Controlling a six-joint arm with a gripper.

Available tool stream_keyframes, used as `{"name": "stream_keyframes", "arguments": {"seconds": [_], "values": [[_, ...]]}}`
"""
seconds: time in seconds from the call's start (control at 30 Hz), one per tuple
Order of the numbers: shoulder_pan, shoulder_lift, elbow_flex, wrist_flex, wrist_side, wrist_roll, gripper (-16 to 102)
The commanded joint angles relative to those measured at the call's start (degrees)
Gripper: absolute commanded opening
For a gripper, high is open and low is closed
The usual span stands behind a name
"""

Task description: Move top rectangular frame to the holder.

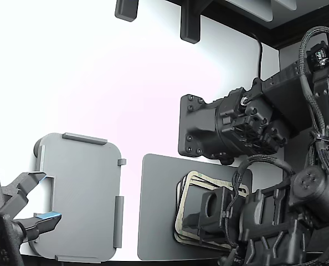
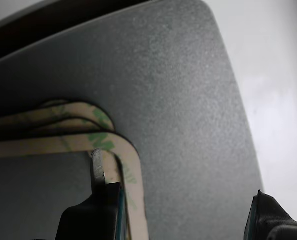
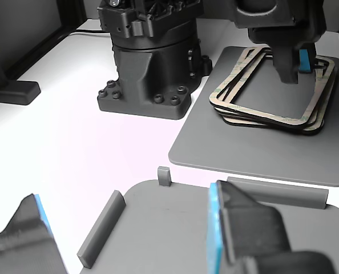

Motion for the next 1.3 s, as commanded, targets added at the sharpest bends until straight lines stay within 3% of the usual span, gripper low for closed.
{"name": "stream_keyframes", "arguments": {"seconds": [0.0,0.03,0.17,0.27,0.57,0.83,1.27], "values": [[-0.7,1.23,1.76,-1.58,0.26,-0.7,99],[-0.7,1.67,3.25,-2.81,0.35,-1.05,100],[-1.58,1.76,6.86,-5.19,1.05,-1.93,81],[-2.81,0.7,7.38,-5.36,0.18,-1.67,74],[-3.69,-2.2,6.68,-4.13,-3.25,-0.35,70],[-3.69,-2.2,8.44,-5.36,-2.81,-1.05,62],[-3.69,-2.37,10.9,-7.56,-2.81,-2.46,60]]}}
